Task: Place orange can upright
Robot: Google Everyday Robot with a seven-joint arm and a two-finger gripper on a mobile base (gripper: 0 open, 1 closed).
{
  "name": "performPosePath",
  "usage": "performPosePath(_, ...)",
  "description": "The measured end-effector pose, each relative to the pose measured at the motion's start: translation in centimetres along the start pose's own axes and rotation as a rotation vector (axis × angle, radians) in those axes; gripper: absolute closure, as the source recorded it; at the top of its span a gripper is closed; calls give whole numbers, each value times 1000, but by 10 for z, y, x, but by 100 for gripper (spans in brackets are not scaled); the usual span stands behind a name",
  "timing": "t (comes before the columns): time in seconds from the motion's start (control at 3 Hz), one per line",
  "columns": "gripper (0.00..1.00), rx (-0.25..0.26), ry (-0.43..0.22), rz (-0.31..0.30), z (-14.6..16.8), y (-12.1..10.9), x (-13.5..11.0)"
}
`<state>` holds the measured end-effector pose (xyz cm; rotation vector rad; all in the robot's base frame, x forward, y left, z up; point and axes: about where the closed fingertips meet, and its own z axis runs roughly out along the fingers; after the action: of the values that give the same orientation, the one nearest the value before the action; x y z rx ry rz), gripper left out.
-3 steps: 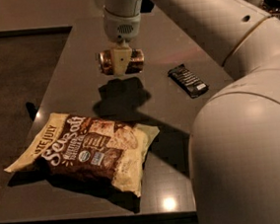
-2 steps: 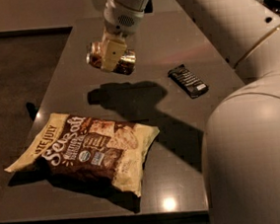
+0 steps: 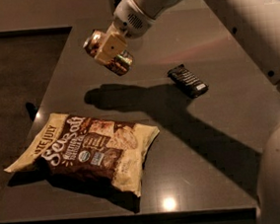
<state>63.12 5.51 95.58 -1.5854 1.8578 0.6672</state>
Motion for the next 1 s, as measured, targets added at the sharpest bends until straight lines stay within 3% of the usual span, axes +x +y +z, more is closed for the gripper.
performPosePath(0.33, 100, 79, -63, 93, 2, 2, 18)
performPosePath(0.67, 100, 171, -191, 208, 8, -6, 39)
performPosePath(1.0, 100, 246, -311, 264, 3, -18, 39)
